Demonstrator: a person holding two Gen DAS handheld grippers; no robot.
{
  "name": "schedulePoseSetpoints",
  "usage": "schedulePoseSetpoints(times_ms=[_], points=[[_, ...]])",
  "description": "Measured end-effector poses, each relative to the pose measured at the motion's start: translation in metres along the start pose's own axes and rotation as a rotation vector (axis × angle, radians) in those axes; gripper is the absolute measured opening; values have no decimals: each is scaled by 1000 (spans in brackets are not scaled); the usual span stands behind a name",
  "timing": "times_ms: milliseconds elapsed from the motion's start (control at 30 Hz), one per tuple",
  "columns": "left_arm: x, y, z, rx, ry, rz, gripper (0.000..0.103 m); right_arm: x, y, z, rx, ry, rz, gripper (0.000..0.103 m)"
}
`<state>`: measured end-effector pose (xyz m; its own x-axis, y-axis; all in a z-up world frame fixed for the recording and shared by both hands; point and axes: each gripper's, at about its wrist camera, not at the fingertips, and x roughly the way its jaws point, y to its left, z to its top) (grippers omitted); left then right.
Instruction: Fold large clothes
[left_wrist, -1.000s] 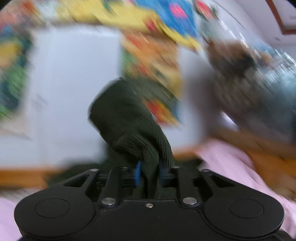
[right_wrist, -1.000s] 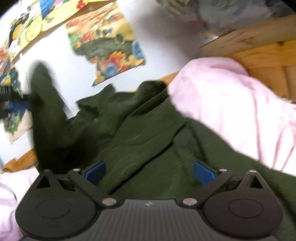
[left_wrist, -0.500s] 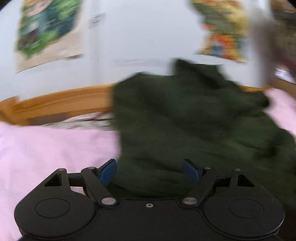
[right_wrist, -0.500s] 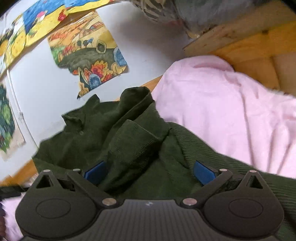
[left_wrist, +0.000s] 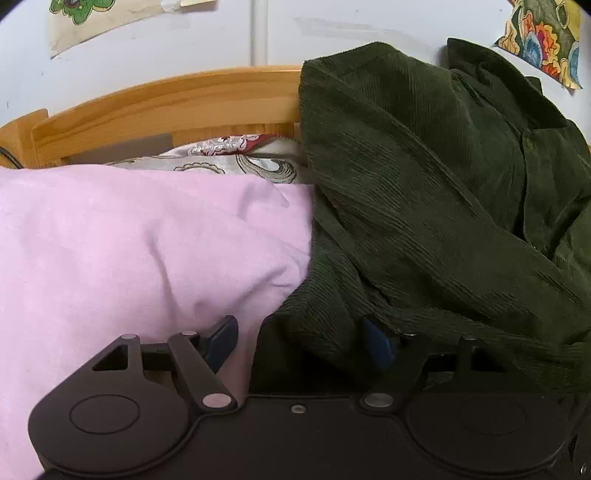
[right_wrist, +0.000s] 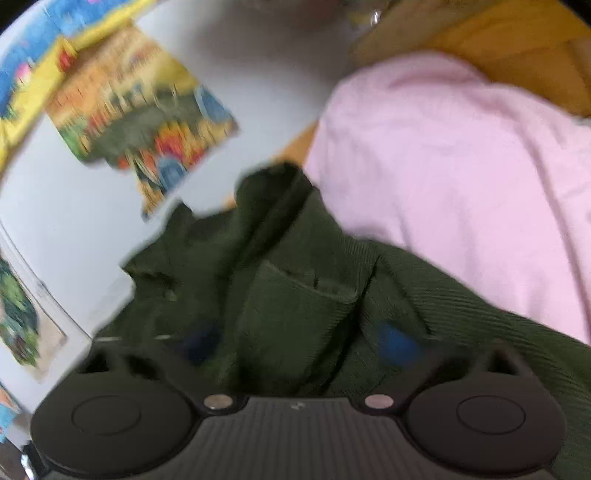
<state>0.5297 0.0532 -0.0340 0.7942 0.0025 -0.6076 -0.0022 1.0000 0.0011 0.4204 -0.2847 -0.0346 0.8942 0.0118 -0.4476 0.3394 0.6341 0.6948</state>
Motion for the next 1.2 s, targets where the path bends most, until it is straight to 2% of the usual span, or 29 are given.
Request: schedulePoseSetpoints(times_ms=[33,67,133,200,233,300,333,367,400,433,500,533,633,700,733,767,833,933,1000,1100,1133,1200], points=[[0,1,0,-9,-5,-3,76,0,3,1,-12,14,3,13],[-5,4,-1,-21,-11,-4,76,-6,7,3,-34,-11,30,9],[-6,8,-2,-42,-18,-9,76,-35,17,5,-154,-107,130,7],[-7,12,-4,-60,-23,-16,76,-67,22,-2,-322,-199,170,7],[-7,13,-5,-65,-27,-20,76,-76,22,-8,-389,-217,133,7],[-9,13,-7,-62,-33,-28,79,-74,8,-19,-409,-156,15,8],[-11,13,-7,-55,-40,-32,80,-64,-3,-24,-388,-97,-52,18],[-13,12,-7,-49,-50,-26,82,-52,-16,-28,-364,-20,-114,31],[-15,10,-6,-42,-56,-12,83,-46,-25,-31,-336,31,-154,36],[-17,8,-5,-37,-59,3,84,-47,-32,-33,-303,25,-149,38],[-23,5,-3,-30,-75,10,85,-55,-31,-31,-319,-32,-124,58],[-26,2,-1,-22,-91,2,85,-58,-26,-30,-353,-67,-118,71],[-40,-12,4,38,-191,-41,94,-63,-11,-32,-474,-184,-119,76],[-44,-29,7,106,-239,-68,98,-55,-5,-36,-498,-196,-158,73],[-42,-39,9,145,-235,-83,98,-51,-5,-38,-494,-178,-168,59],[-39,-52,12,188,-221,-98,97,-48,-6,-39,-489,-146,-180,36],[-31,-76,18,262,-191,-126,94,-50,-10,-44,-487,-103,-221,24],[-12,-110,25,323,-139,-137,92,-48,-9,-56,-580,-23,-258,20],[4,-127,26,341,-116,-106,92,-41,-10,-69,-675,15,-297,19],[31,-140,20,348,-42,-45,95,-36,-11,-83,-750,-9,-324,20],[35,-140,16,337,-46,-37,97,-38,-10,-84,-741,-16,-318,21],[31,-136,12,313,-73,-38,98,-43,-11,-78,-696,-36,-270,31]])
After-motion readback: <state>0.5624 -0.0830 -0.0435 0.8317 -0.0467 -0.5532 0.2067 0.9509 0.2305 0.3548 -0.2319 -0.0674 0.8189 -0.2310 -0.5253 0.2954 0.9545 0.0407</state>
